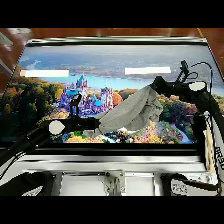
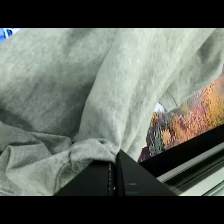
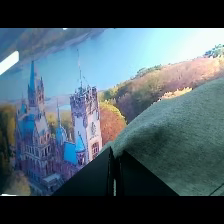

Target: Fold the shirts.

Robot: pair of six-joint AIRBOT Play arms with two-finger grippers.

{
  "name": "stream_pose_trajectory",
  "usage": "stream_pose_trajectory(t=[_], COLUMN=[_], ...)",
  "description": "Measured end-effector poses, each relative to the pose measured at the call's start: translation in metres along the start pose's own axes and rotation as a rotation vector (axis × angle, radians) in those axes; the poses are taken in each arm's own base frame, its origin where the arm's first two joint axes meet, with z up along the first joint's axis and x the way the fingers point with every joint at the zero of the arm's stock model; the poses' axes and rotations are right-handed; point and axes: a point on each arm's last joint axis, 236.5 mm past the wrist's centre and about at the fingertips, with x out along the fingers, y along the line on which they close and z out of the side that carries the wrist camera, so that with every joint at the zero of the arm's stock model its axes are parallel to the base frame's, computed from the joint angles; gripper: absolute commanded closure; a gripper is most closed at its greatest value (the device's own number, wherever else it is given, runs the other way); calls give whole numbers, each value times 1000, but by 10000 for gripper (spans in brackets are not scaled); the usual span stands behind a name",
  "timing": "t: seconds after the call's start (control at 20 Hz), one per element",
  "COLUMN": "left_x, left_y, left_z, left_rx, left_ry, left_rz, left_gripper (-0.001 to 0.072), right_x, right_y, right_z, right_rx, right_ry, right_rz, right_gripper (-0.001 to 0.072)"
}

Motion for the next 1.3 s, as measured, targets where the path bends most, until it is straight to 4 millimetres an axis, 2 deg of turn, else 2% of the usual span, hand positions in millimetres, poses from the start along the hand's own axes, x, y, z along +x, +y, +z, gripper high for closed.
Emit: stream_pose_trajectory(t=[0.1,0.25,0.35,0.45,0.55,0.7,0.85,0.95,1.25,1.3], left_x=[-3,-14,-23,-31,-36,-40,-42,-42,-43,-43], left_y=[6,11,11,8,6,4,4,3,3,3], left_z=[11,26,35,40,43,45,46,46,46,46], left_rx=[-21,-41,-48,-47,-47,-45,-45,-45,-44,-44], left_ry=[-33,-80,-110,-130,-144,-151,-156,-156,-156,-156], left_rz=[6,7,3,-7,-14,-19,-20,-22,-22,-22], left_gripper=[675,675,675,675,675,675,675,675,675,675], right_x=[-11,-37,-59,-78,-90,-97,-89,-77,-30,-23], right_y=[-2,-5,-16,-41,-71,-104,-128,-137,-151,-153], right_z=[4,9,4,-15,-42,-71,-86,-92,-78,-78], right_rx=[-15,-43,-76,-103,-99,-60,18,78,240,249], right_ry=[-1,10,48,143,257,343,365,369,256,248], right_rz=[5,16,-7,-84,-184,-276,-325,-321,-261,-257], right_gripper=[14,23,23,23,23,23,23,23,25,83])
